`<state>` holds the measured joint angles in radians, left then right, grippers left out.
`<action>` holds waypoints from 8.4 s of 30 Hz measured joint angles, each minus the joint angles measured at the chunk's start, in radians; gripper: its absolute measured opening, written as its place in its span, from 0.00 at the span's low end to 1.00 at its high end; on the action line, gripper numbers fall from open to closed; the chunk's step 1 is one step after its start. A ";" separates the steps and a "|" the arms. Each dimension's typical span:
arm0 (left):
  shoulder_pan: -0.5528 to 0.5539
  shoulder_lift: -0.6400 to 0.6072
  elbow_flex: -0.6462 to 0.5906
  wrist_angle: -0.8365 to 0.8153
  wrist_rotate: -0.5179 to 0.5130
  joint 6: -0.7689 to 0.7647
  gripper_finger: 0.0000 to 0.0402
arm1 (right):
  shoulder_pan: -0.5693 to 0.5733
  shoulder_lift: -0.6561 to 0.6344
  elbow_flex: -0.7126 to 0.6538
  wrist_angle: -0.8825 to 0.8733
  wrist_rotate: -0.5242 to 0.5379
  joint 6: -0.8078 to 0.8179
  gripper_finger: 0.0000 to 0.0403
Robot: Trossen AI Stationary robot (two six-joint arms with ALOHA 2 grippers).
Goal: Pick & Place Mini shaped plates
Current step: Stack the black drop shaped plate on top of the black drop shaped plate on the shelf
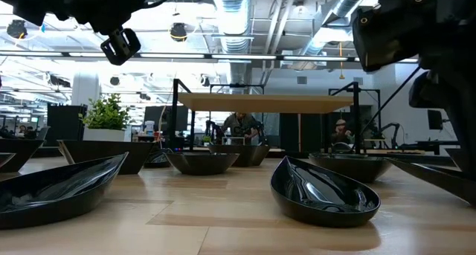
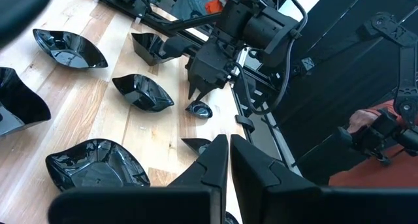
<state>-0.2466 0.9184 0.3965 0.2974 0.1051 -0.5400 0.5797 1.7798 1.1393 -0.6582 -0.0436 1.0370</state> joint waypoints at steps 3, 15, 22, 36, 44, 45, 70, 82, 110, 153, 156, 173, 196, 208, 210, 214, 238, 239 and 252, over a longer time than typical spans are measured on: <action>0.000 0.000 0.000 0.000 0.000 0.000 0.05 | 0.000 0.000 0.000 0.004 -0.008 -0.012 0.14; 0.000 0.000 0.000 0.000 0.000 0.000 0.05 | 0.000 0.008 0.000 0.014 -0.010 -0.026 0.14; 0.000 0.000 0.000 0.000 0.000 0.000 0.05 | 0.000 0.008 0.000 0.016 -0.009 -0.026 0.14; 0.000 0.000 0.000 0.003 0.000 0.000 0.05 | 0.000 0.009 0.000 0.019 -0.001 -0.026 0.14; 0.000 0.000 0.000 0.003 0.000 0.000 0.05 | 0.000 0.009 -0.001 0.039 0.017 -0.026 0.14; 0.000 0.000 0.000 0.003 0.000 0.000 0.05 | 0.000 0.009 -0.001 0.039 0.017 -0.026 0.14; 0.000 0.000 0.000 0.004 0.000 0.000 0.05 | 0.000 0.009 -0.001 0.039 0.028 -0.050 0.14; 0.000 0.000 0.000 0.004 0.000 0.000 0.05 | 0.000 0.009 -0.002 0.038 0.053 -0.105 0.14; 0.000 0.000 0.000 0.011 0.000 0.000 0.05 | 0.005 0.008 -0.002 0.026 0.013 -0.116 0.29; 0.000 0.000 0.000 0.019 0.000 0.000 0.05 | 0.022 0.007 -0.066 0.127 0.047 -0.133 0.22; 0.000 0.000 0.000 0.020 0.000 0.000 0.05 | 0.022 0.007 -0.069 0.131 0.045 -0.130 0.18; 0.000 0.000 0.000 0.020 0.000 0.000 0.05 | 0.022 0.007 -0.069 0.137 0.040 -0.095 0.04; 0.000 0.000 0.000 0.019 0.000 0.000 0.05 | 0.020 0.007 0.035 0.139 0.042 -0.093 0.00; -0.053 0.000 0.000 0.019 -0.002 -0.044 0.05 | -0.055 0.007 0.178 0.045 0.045 -0.176 0.00; -0.061 0.000 0.000 0.020 -0.015 -0.043 0.05 | -0.078 0.007 0.207 0.033 0.045 -0.200 0.00; -0.062 0.000 0.000 0.036 -0.026 -0.044 0.05 | -0.127 0.007 0.270 -0.005 0.045 -0.249 0.00; -0.059 -0.244 0.000 0.091 -0.030 0.297 0.05 | -0.615 0.008 0.676 -0.355 0.044 -0.487 0.00; -0.060 -0.242 0.000 0.088 -0.047 0.299 0.05 | -0.636 0.008 0.681 -0.373 0.042 -0.496 0.00; 0.025 -0.270 0.000 0.085 -0.157 0.405 0.05 | -0.983 0.007 0.685 -0.507 -0.058 -0.698 0.00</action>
<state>-0.2219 0.6480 0.3965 0.3821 -0.0521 -0.1349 -0.4034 1.7865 1.8244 -1.1656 -0.1012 0.3394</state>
